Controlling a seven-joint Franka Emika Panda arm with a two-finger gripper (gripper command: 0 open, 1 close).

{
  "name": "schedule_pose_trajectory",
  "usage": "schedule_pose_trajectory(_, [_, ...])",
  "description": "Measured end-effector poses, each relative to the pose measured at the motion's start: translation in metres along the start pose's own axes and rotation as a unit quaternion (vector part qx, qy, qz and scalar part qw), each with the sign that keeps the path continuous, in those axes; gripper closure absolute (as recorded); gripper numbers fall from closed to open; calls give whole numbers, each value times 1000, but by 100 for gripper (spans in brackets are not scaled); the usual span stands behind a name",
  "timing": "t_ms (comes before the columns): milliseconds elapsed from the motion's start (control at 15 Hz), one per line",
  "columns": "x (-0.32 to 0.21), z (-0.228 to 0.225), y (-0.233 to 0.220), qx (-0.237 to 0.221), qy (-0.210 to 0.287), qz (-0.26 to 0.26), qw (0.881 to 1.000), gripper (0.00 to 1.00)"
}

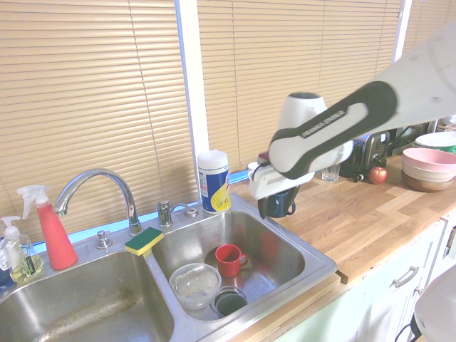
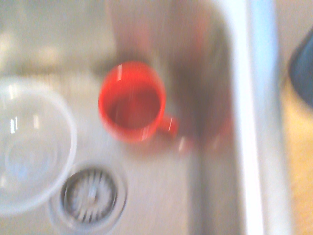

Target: Put the spoon into the sink

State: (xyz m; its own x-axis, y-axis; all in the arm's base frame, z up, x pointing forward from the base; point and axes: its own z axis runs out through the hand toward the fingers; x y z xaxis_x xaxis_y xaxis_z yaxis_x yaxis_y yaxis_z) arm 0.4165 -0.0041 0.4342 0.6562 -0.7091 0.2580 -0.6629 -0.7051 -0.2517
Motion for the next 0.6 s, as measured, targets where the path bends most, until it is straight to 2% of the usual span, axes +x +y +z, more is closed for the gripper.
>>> schedule_pose_trajectory(400, [66, -31, 15, 57, 16, 13, 998, 0])
schedule_pose_trajectory(600, [105, -21, 5, 60, 11, 19, 998, 0])
